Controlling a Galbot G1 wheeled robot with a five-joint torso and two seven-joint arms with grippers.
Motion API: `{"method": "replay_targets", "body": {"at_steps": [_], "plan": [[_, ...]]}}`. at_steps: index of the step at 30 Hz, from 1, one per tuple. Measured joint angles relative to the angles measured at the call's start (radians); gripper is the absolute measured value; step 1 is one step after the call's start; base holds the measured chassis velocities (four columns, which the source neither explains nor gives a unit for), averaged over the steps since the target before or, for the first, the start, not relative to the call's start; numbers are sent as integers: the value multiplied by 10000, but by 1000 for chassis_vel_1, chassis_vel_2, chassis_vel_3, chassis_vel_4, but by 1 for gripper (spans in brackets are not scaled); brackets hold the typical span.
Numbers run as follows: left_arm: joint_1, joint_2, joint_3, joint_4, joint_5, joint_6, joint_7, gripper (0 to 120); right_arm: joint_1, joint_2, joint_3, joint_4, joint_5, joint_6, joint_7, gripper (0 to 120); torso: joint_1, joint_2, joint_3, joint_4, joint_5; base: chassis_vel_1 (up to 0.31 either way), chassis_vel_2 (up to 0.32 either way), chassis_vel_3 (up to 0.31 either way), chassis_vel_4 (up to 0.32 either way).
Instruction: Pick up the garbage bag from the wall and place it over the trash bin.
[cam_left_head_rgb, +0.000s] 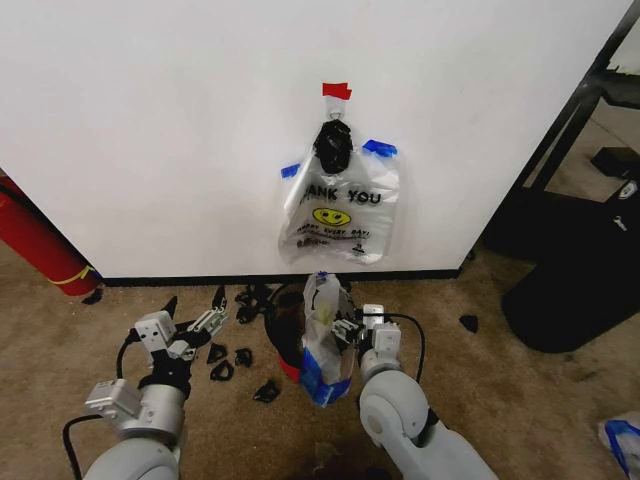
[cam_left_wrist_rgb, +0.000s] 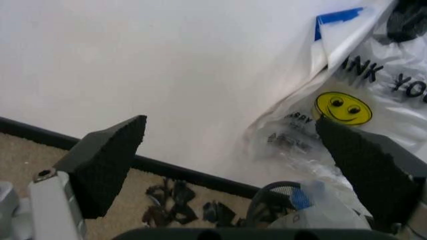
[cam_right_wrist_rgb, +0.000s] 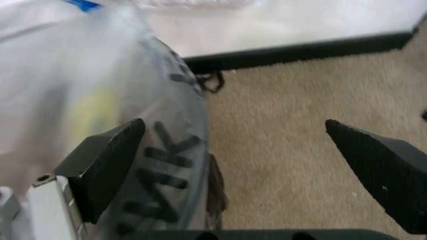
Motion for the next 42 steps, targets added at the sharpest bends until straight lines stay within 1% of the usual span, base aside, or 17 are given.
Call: {"method": "replay_targets", "body": {"at_steps": [2, 5, 6, 11, 12, 18, 23, 28, 32, 33, 36, 42], "plan": [[-102, -14, 76, 64, -23, 10, -12, 100, 150, 62, 52, -133, 358, -87, 276, 100, 0, 0, 0, 0, 1, 0, 0, 0, 0], [-273, -14, 170, 127, -112, 65, -60, 100, 540, 212, 73, -310, 1316, -379, 879, 100, 0, 0, 0, 1, 2, 0, 0, 0, 0], [-273, -14, 170, 127, -112, 65, -60, 100, 540, 212, 73, -310, 1316, -379, 879, 100, 0, 0, 0, 1, 2, 0, 0, 0, 0], [-320, -16, 194, 73, -228, 129, -133, 100, 911, 246, 1, -287, 2956, -1009, 1869, 100, 0, 0, 0, 1, 3, 0, 0, 0, 0], [-320, -16, 194, 73, -228, 129, -133, 100, 911, 246, 1, -287, 2956, -1009, 1869, 100, 0, 0, 0, 1, 3, 0, 0, 0, 0], [-264, -111, 242, 57, -230, 147, -198, 100, 1332, 255, 32, -404, 4631, -1320, 2897, 100, -1, 0, 0, 2, 3, 0, 0, 0, 0], [-257, -149, 293, 57, -220, 151, -240, 100, 1521, 245, 61, -567, 4983, -1402, 3186, 100, -1, 0, -1, 2, 2, 0, 0, 0, 0], [-264, -257, 424, 92, -185, 151, -265, 100, 1790, 204, 14, -1016, 5180, -1414, 3350, 99, -1, 0, -1, 2, 2, 0, 0, 0, 0], [-249, -342, 548, 99, -140, 190, -269, 100, 2006, 212, 0, -1277, 5380, -1556, 3403, 88, -1, 0, -1, 2, 3, 0, 0, 0, 0], [-249, -342, 548, 99, -140, 190, -269, 100, 2006, 212, 0, -1277, 5380, -1556, 3403, 88, -1, 0, -1, 2, 3, 0, 0, 0, 0], [-249, -353, 592, 99, -124, 196, -272, 100, 2074, 226, 6, -1220, 5538, -1582, 3540, 82, -1, 0, 0, 2, 3, 0, 0, 0, 0], [-311, -353, 685, 109, -110, 211, -308, 100, 2071, 264, 59, -973, 5713, -1575, 3716, 81, -1, 0, 0, 1, 2, 0, 0, 0, 0]]}}
